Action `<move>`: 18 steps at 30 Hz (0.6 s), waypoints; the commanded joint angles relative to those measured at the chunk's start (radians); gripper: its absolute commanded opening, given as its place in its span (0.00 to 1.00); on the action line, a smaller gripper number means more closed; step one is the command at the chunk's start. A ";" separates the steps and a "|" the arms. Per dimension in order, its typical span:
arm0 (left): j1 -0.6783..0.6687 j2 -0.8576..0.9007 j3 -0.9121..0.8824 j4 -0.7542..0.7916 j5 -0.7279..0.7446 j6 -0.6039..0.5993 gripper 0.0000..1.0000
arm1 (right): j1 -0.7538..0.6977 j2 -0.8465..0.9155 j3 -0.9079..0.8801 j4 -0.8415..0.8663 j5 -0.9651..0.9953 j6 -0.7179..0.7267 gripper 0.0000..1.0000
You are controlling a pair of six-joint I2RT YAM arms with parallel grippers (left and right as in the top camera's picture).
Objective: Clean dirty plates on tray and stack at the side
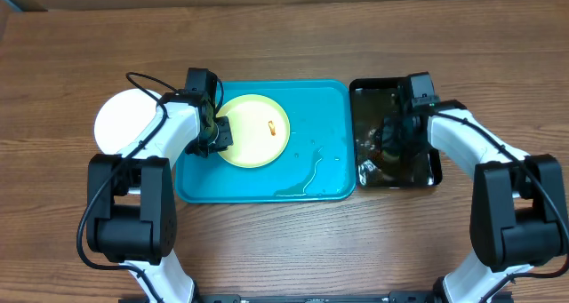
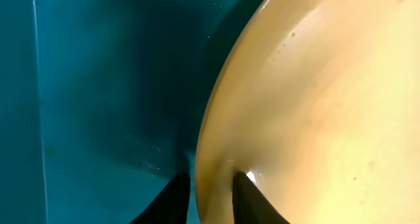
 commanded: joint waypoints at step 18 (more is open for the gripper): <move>-0.011 0.033 0.001 -0.054 0.061 0.009 0.04 | -0.003 -0.087 0.170 -0.251 0.098 -0.036 0.04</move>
